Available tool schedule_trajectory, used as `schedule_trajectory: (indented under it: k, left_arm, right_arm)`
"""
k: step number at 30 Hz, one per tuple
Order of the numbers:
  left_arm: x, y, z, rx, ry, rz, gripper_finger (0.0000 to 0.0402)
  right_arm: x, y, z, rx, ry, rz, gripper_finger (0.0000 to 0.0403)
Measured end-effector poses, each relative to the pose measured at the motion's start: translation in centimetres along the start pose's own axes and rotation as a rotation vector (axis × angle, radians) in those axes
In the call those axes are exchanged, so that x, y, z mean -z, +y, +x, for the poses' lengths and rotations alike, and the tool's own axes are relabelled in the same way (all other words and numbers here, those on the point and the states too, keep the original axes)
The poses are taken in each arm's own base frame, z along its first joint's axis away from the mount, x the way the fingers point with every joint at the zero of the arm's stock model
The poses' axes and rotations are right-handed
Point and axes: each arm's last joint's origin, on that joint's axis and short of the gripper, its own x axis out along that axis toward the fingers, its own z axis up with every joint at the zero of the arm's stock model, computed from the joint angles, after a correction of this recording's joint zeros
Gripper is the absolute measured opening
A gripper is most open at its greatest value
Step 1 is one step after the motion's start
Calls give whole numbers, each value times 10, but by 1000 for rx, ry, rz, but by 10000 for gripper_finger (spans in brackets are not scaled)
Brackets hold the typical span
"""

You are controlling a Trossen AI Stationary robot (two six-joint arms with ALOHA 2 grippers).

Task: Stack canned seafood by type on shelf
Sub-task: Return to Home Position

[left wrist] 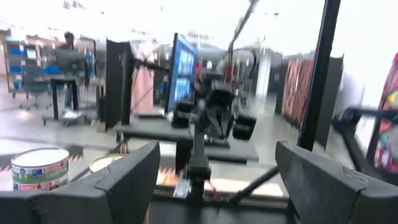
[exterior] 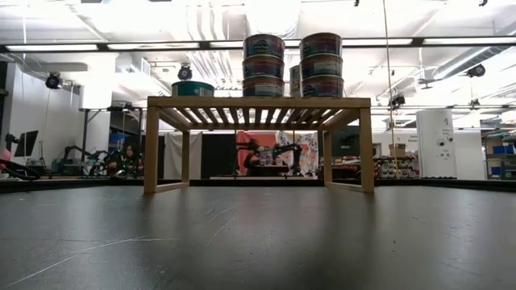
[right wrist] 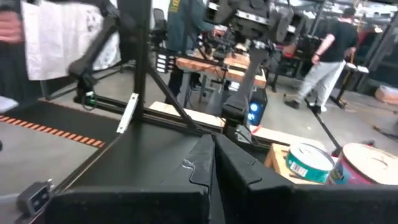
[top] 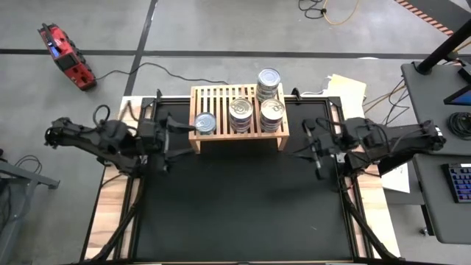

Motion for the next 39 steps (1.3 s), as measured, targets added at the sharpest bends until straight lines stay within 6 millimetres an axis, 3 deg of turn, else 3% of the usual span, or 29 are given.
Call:
schedule_trajectory:
  k: [8, 13, 23, 34, 39]
  left_arm:
    - [39, 19, -47, 5, -161, -52, 304]
    - [64, 28, -68, 5, -187, -60, 304]
    - [113, 41, -97, -26, -234, -94, 304]
    - [158, 52, -120, -68, -325, -138, 304]
    - [176, 53, -118, -90, -259, -112, 304]
  right_arm:
    - [43, 10, -34, 51, -35, 61, 9]
    - [61, 16, -70, 77, -149, 70, 9]
    - [112, 28, -95, 119, -292, 55, 9]
    - [154, 33, -80, 132, -303, 135, 9]
    - [172, 35, -75, 133, -348, 163, 9]
